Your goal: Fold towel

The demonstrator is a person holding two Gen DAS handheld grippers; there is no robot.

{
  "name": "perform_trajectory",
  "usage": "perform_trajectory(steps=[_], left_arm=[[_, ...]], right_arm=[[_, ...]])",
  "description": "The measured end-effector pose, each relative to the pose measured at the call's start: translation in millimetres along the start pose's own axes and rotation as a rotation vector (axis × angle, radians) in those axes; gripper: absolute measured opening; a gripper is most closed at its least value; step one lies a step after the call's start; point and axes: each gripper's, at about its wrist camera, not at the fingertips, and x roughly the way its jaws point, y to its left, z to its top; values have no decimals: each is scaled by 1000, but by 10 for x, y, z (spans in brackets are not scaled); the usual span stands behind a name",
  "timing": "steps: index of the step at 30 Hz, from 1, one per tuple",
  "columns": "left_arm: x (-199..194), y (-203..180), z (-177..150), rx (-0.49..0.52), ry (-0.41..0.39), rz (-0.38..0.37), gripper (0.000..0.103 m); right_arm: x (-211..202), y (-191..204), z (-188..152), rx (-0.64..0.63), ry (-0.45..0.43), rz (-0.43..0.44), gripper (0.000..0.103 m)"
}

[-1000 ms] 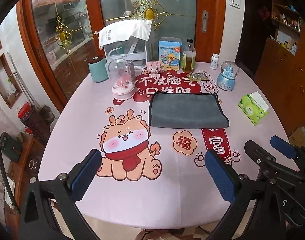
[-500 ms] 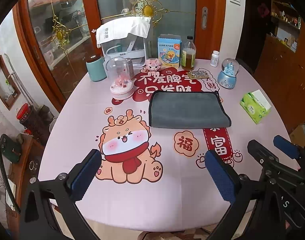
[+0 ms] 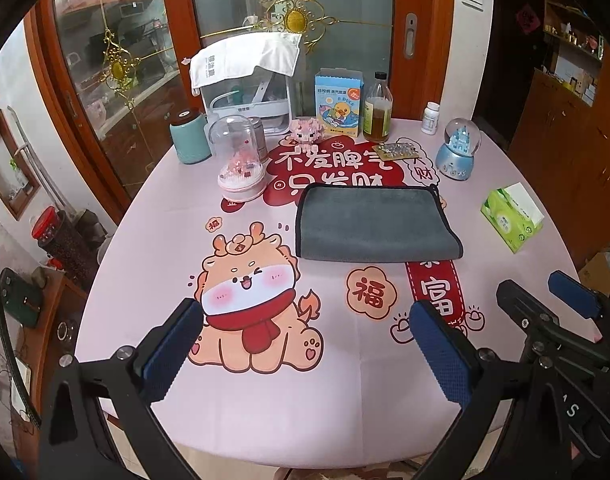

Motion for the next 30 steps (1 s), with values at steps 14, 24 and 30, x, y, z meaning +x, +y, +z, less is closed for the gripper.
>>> perform_trajectory(steps=[14, 24, 30], left_arm=[[161, -15, 42, -5, 20, -6, 102], [153, 32, -22, -9, 25, -1, 102], [126, 71, -40, -10, 31, 2, 102]], right_arm=[[12, -6, 19, 0, 1, 2, 66], [44, 6, 15, -1, 6, 6, 66], [64, 41, -25, -4, 11, 9, 66]])
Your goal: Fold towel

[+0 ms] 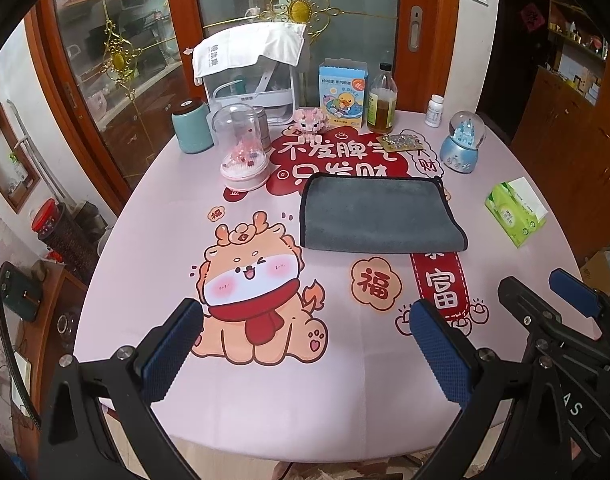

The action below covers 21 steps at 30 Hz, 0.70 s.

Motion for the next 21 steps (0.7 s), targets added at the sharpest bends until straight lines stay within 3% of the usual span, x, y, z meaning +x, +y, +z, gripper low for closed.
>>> perform_trajectory(steps=[21], left_arm=[[5, -9, 21, 2, 4, 2, 102]], right_arm=[[4, 8, -33, 1, 6, 3, 66]])
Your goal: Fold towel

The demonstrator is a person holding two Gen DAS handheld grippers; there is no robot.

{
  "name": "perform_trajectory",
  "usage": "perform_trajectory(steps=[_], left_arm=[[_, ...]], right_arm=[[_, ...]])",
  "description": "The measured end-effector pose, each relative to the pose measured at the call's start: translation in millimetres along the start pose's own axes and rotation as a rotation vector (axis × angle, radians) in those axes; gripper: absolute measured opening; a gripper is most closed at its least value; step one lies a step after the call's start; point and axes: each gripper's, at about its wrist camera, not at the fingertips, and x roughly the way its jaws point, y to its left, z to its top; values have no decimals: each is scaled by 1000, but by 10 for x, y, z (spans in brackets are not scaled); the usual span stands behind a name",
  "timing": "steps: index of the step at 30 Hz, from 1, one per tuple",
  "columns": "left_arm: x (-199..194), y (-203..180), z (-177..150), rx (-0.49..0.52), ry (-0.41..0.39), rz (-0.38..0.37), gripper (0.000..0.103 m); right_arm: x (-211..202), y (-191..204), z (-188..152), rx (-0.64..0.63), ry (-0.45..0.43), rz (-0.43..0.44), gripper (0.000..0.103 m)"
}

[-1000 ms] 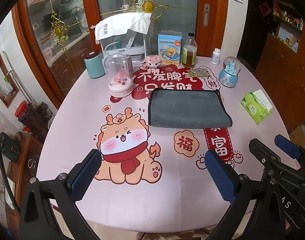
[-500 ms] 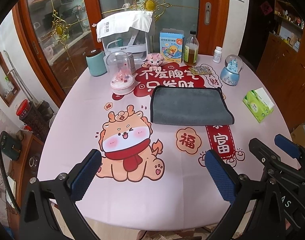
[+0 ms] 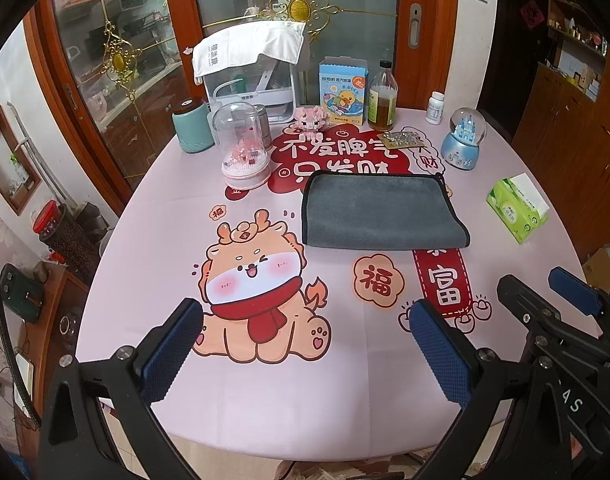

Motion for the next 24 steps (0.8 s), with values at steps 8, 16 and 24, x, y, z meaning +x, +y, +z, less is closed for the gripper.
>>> perform_trajectory(steps=[8, 16, 24], left_arm=[[8, 33, -30, 1, 2, 0, 102], [13, 24, -13, 1, 3, 1, 102], [21, 39, -30, 1, 6, 2, 102]], right_arm=[[3, 9, 5, 0, 1, -1, 66], [2, 8, 8, 0, 2, 0, 66], [2, 6, 12, -1, 2, 1, 66]])
